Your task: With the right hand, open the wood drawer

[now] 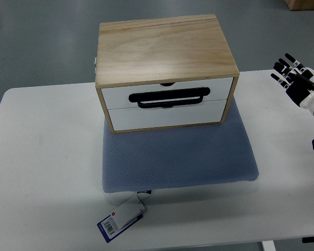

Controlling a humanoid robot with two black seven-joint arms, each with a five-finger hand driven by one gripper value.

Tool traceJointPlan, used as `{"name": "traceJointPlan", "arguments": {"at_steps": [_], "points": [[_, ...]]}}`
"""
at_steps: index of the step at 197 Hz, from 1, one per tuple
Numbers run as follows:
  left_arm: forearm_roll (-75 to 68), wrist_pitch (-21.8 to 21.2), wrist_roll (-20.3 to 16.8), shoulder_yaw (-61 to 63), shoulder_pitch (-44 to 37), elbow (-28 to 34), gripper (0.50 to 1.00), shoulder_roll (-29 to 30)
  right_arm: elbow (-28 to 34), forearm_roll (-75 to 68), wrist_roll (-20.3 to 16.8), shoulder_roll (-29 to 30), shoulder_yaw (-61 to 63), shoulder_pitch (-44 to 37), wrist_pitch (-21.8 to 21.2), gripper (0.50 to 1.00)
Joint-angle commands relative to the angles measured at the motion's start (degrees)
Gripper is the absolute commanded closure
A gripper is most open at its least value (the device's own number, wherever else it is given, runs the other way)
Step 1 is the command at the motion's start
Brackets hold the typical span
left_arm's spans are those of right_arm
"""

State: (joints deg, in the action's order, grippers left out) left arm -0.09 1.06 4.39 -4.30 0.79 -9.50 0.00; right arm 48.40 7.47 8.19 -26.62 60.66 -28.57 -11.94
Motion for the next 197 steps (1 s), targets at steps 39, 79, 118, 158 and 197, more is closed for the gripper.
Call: {"name": "traceJointPlan", "arguments": {"at_steps": [39, 79, 118, 158, 197], "points": [[0.0, 0.0, 0.0, 0.0, 0.0, 0.0, 0.5, 0.0, -0.1, -0.4, 0.1, -3.3, -1.0, -1.3, 0.0, 0.566], [0.0, 0.0, 0.0, 0.0, 0.0, 0.0, 0.5, 0.0, -0.8, -0.8, 0.2, -7.9, -5.8, -4.9, 0.3, 0.566], [0.0, 0.0, 0.0, 0.0, 0.0, 0.0, 0.5, 0.0, -0.7, -13.5, 0.2, -14.8, -19.7, -12.1, 0.1, 0.566], [0.0, 0.0, 0.0, 0.0, 0.0, 0.0, 0.5, 0.0, -0.1, -22.6, 0.7, -20.3, -36.0, -22.1, -0.6, 0.566], [0.0, 0.0, 0.0, 0.0, 0.0, 0.0, 0.5, 0.0, 1.3, -22.2, 1.0, -25.0, -39.3, -26.5, -8.8, 0.568]]}}
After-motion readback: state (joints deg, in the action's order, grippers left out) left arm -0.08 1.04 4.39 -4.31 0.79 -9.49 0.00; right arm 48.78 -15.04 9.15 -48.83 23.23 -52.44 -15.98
